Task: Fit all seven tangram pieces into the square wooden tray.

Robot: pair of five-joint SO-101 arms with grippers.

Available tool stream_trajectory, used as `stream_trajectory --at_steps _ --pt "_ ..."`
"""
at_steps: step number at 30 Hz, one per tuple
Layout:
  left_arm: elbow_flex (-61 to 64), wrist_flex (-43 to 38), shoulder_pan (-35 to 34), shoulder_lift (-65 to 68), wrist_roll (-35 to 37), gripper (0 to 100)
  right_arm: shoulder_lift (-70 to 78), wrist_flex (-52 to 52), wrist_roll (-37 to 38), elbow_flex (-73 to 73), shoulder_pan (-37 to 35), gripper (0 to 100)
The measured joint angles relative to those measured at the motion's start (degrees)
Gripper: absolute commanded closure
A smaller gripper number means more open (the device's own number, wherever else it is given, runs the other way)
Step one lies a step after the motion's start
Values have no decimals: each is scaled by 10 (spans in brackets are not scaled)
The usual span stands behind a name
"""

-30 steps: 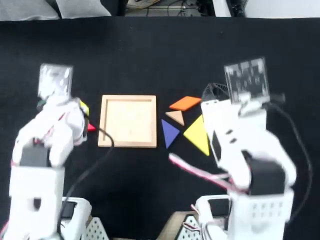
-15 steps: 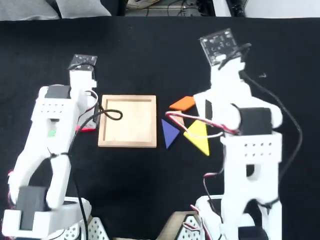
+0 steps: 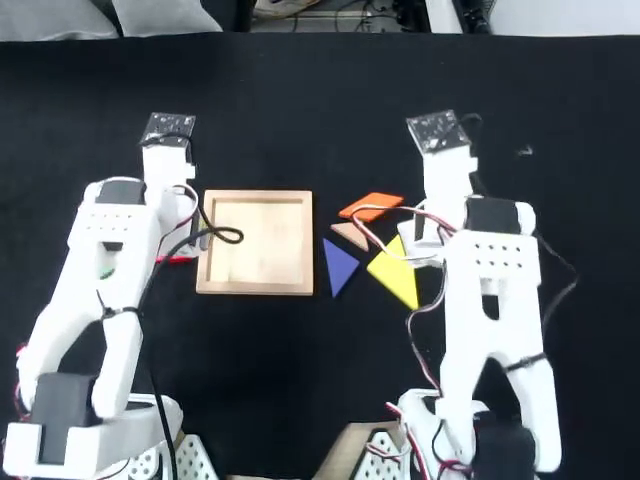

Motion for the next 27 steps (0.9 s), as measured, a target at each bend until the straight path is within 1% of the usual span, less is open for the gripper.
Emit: stream_trajectory --at_steps 2,5,7,10,13,15,17,21,27 --pt "11 -7 0 -19 0 834 17 -2 0 7 -4 658" --pt "22 -10 0 -39 0 832 43 -3 -5 7 -32 658" --pt "32 -18 0 -43 0 830 64 -10 -33 7 -43 658" --pt "60 -55 -11 -43 26 830 98 -34 -83 7 -56 658" --pt "91 -108 -44 -43 58 831 129 -58 -151 7 -59 656" --pt "104 -138 -75 -43 85 831 149 -65 -182 7 -70 655" --pt "110 -157 -98 -43 105 831 169 -68 -192 7 -88 655" --pt "113 -167 -106 -43 120 832 207 -94 -199 7 -120 655" --pt "116 -167 -106 -43 120 833 261 -137 -201 7 -122 655"
